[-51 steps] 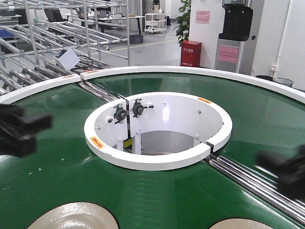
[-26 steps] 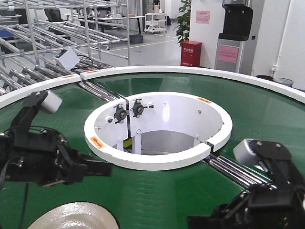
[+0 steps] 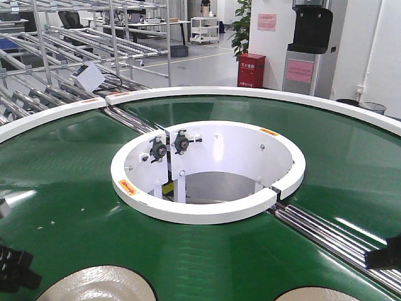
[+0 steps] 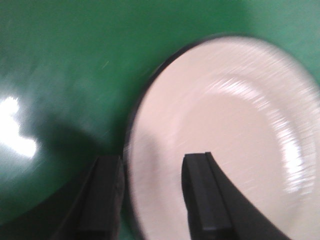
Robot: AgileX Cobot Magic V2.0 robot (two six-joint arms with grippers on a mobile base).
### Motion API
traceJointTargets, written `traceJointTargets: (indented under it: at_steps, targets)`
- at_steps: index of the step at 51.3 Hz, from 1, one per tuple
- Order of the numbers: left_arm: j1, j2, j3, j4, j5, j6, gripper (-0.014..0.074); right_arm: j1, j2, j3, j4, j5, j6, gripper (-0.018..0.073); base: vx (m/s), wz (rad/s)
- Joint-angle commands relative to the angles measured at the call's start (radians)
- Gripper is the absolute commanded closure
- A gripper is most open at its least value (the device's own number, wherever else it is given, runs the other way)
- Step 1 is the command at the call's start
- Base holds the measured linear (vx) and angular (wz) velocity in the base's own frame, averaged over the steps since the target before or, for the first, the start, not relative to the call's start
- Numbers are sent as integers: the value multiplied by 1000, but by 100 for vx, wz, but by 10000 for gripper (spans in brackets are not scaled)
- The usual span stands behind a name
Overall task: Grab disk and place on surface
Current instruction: 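Lower both grippers onto the rims of two cream plates, then grip each plate rim and lift both plates upright off the conveyor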
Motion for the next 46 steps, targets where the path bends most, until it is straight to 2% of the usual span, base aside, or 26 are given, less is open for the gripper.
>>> traceJointTargets:
  at_steps: [1,8,11,20,26,29,32,37,42,46]
  targets:
    - [-1,7,-33,-9,-21,-7,195,-5,-17,-33,43,-42,-24,87,0,0]
    - [-6,72,-33,-15,2,8,195,-5,-17,-33,40,-39,-27,91,0,0]
    - [-6,95,-33,-39,21,27,195,-5,-17,-33,40,-46,-27,91,0,0]
    - [-7,164,-33,-211,131,184,197,-5,-17,-33,40,-47,-27,91,0,0]
    - [-10,213,-33,-270,181,212,211,-5,-17,-33,40,-38,-27,91,0,0]
    - [-14,225,-33,-273,189,213,263,-5,-17,-33,39,-31,-27,91,0,0]
    - [-16,230,-33,-273,193,213,368,-5,-17,-33,37,-26,-27,91,0,0]
    - [-17,229,-33,-302,198,213,608,-6,-17,-33,26,-25,-27,91,0,0]
    - [-17,227,-34,-394,240,214,607,-6,-17,-33,21,-24,-27,91,0,0]
    - [-17,218,-34,-515,296,234,607,-6,-17,-33,21,-25,-27,91,0,0]
